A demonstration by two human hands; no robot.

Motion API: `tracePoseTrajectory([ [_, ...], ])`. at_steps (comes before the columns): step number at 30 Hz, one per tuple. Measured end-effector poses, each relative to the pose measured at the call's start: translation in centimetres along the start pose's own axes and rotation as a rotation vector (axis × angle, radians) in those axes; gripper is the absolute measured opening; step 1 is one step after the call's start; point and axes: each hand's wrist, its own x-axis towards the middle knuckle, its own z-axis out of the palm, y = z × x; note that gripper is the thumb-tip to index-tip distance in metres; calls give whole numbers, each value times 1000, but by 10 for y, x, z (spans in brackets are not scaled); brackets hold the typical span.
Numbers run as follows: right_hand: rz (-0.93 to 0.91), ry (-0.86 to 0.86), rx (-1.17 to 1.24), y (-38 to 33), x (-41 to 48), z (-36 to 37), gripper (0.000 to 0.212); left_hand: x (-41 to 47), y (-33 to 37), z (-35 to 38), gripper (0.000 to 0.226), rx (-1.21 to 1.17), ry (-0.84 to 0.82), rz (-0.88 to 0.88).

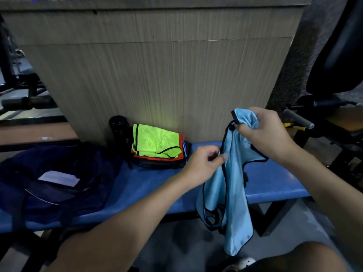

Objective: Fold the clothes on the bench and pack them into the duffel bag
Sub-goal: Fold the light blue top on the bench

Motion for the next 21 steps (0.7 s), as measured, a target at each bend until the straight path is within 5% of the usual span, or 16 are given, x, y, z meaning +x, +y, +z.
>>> tracePoseTrajectory([
  [5, 51, 47, -21, 5, 0, -8, 18, -2, 4, -9, 42, -2, 72, 9],
  [16, 102, 190, -111, 10, 5, -2, 27, -13, -29, -35, 16, 182, 84, -115],
  [21, 135, 40, -323, 5, 9, 2, 35, -2, -7, -53, 16, 222, 219, -26],
])
